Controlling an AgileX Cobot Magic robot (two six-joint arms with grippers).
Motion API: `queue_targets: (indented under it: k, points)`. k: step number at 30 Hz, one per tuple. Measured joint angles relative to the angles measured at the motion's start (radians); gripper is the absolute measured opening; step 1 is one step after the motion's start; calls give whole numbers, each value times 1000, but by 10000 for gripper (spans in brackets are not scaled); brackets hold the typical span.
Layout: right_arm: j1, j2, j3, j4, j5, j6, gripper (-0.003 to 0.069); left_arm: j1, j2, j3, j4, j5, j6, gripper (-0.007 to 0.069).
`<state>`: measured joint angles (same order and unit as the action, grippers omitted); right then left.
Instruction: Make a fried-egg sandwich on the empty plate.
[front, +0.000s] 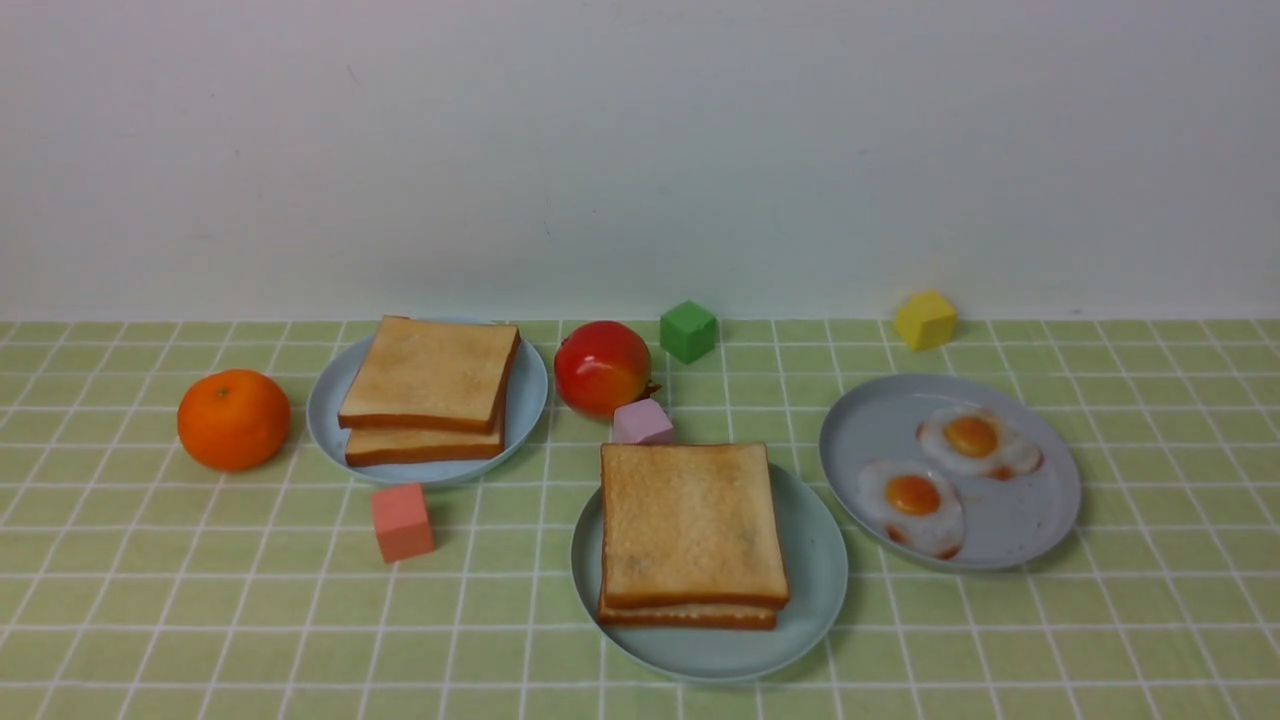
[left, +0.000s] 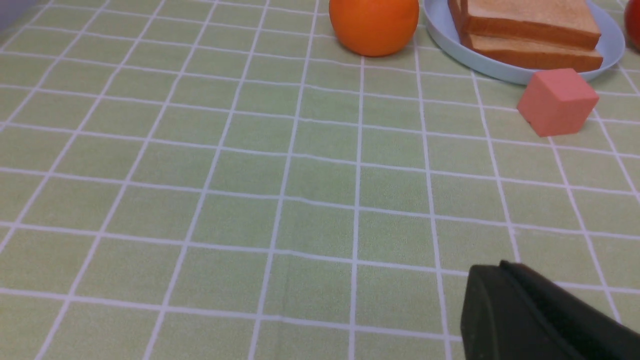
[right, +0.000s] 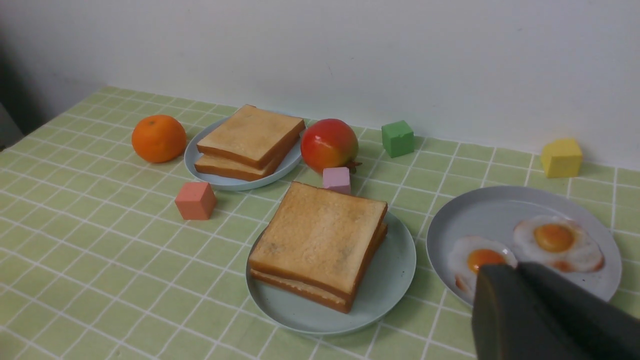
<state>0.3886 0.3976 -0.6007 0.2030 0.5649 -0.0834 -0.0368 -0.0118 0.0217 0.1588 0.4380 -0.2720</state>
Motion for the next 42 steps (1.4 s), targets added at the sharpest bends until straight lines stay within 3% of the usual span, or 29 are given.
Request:
queue_targets:
  k: [8,12,15,19,21,27,29,42]
  points:
    - [-24,-18,0,1,10,0,65,0,0,0,0,0,0,4]
    - [-149,-56,0,17,11,0,67,0,0,0,0,-1,0,4]
    - [-323,-91,1,46,15,-17,67,0,0,0,0,-1,0,7]
    - [-411,-154,68,52,26,-103,71,0,0,0,0,-1,0,11]
    - [-421,-186,141,51,3,-108,74,0,0,0,0,-1,0,12]
    - [-425,-325,535,27,-264,-105,85,0,0,0,0,-1,0,20]
    - [-427,-370,610,19,-243,-105,87,0,0,0,0,-1,0,22]
    - [-428,-408,620,-19,-175,-106,98,0,0,0,-1,-2,0,29]
